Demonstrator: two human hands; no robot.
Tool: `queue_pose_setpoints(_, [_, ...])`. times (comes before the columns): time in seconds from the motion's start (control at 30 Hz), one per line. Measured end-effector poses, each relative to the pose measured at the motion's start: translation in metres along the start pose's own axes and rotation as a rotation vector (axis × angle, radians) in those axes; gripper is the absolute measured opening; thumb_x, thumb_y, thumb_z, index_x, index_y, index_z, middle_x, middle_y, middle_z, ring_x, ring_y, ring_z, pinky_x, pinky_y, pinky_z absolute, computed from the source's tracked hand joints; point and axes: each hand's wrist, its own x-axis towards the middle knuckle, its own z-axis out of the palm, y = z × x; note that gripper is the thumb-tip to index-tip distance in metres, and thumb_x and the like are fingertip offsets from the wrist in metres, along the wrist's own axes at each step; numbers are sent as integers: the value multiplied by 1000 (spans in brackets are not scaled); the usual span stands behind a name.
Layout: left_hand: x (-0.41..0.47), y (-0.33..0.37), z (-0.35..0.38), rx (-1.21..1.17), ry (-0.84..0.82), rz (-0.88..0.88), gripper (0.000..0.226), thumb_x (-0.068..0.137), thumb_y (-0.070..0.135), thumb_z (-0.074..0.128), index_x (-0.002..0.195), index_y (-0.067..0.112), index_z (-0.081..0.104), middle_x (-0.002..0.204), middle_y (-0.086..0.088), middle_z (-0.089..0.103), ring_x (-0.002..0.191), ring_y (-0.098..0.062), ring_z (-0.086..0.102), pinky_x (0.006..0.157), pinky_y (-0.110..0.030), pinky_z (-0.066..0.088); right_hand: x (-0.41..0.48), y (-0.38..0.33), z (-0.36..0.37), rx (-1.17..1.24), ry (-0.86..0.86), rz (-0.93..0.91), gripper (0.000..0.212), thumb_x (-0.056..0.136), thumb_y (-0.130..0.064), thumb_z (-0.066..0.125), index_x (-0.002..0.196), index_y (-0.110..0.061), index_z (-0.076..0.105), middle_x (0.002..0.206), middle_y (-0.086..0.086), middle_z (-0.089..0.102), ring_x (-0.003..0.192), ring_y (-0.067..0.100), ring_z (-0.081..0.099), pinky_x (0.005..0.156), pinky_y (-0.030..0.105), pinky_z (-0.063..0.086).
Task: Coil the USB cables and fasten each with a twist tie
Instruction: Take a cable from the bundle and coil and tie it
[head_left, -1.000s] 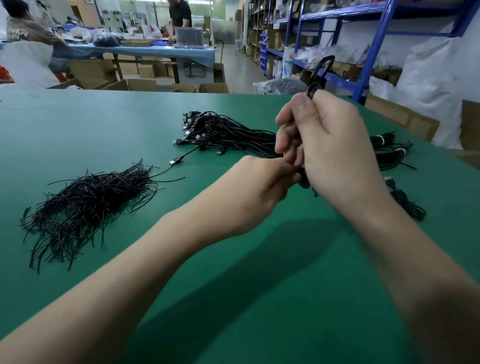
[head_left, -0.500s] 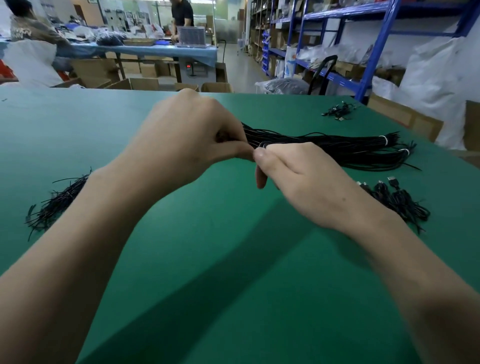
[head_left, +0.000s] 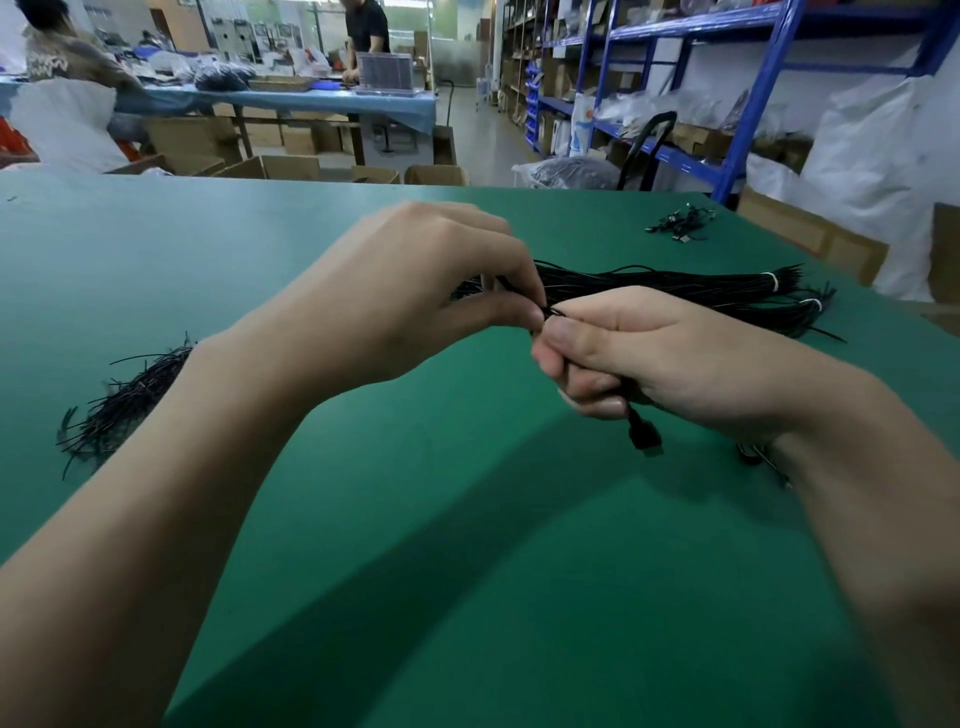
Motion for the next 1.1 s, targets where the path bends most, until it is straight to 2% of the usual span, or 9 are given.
queue_pose_setpoints(0.1, [0, 0, 6, 35, 12, -9, 27, 97, 40, 56, 102, 21, 74, 94, 7, 68, 89, -15, 60, 74, -45, 51, 2, 2, -3, -4, 50, -15, 32, 105, -22, 41, 83, -4, 54, 57, -2, 35, 54, 14, 36, 53, 22, 34])
queue_pose_setpoints(0.27, [-2, -5, 9, -17, 5, -53, 27, 97, 39, 57, 105, 19, 74, 97, 5, 66, 89, -14, 59, 77, -40, 49, 7, 3, -1, -218, 159, -41, 31, 109, -17, 40, 88, -6, 60, 57, -3, 50, 56, 18, 49, 59, 28, 41])
queue_pose_setpoints(0.47, [-3, -7, 6, -91, -3, -127, 18, 100, 30, 60, 102, 19, 73, 97, 6, 55, 84, -7, 50, 74, -12, 35, 13, 0, 6, -281, 304, -65, 27, 107, -22, 46, 87, -15, 63, 58, -3, 60, 52, 13, 54, 56, 27, 44])
queue_pose_setpoints(0.67, [-3, -5, 8, -148, -72, -183, 18, 102, 30, 52, 99, 18, 64, 100, 2, 54, 89, -13, 53, 79, -23, 37, 15, 2, 15, -535, 504, -131, 21, 102, -28, 55, 84, -21, 62, 65, -5, 65, 57, 2, 55, 58, 18, 42])
queue_pose_setpoints(0.77, [-4, -5, 7, -146, -34, -171, 19, 103, 27, 52, 100, 14, 66, 100, 0, 54, 88, -14, 52, 79, -24, 38, 14, 2, 12, -720, 553, -198, 22, 100, -33, 57, 85, -22, 67, 80, -5, 62, 78, 7, 51, 69, 20, 36])
queue_pose_setpoints(0.87, [-4, -5, 7, -151, -17, -151, 19, 103, 25, 53, 100, 12, 67, 98, 0, 53, 86, -14, 51, 76, -22, 38, 13, 1, 6, -644, 507, -166, 23, 101, -34, 56, 85, -22, 68, 88, -6, 66, 87, 10, 59, 77, 31, 42])
queue_pose_setpoints(0.97, [-3, -4, 9, -149, -43, -152, 19, 103, 25, 52, 98, 12, 65, 98, 0, 52, 85, -13, 50, 76, -17, 36, 13, 6, 5, -332, 310, -52, 29, 106, -33, 45, 96, -10, 60, 88, -1, 76, 79, 14, 74, 72, 32, 53])
queue_pose_setpoints(1.03, [-3, -3, 10, -158, -66, -148, 16, 103, 26, 51, 95, 17, 62, 97, 2, 51, 85, -12, 50, 76, -19, 36, 12, 11, 4, -189, 169, 33, 42, 107, -41, 35, 107, -5, 56, 90, 8, 78, 75, 25, 76, 67, 37, 55])
queue_pose_setpoints(1.1, [-2, -1, 9, -179, -100, -139, 14, 103, 26, 51, 94, 22, 60, 96, 4, 50, 85, -10, 50, 77, -23, 36, 7, 15, 1, -55, 46, 103, 54, 105, -50, 31, 120, -7, 58, 89, 12, 77, 68, 26, 72, 60, 34, 53])
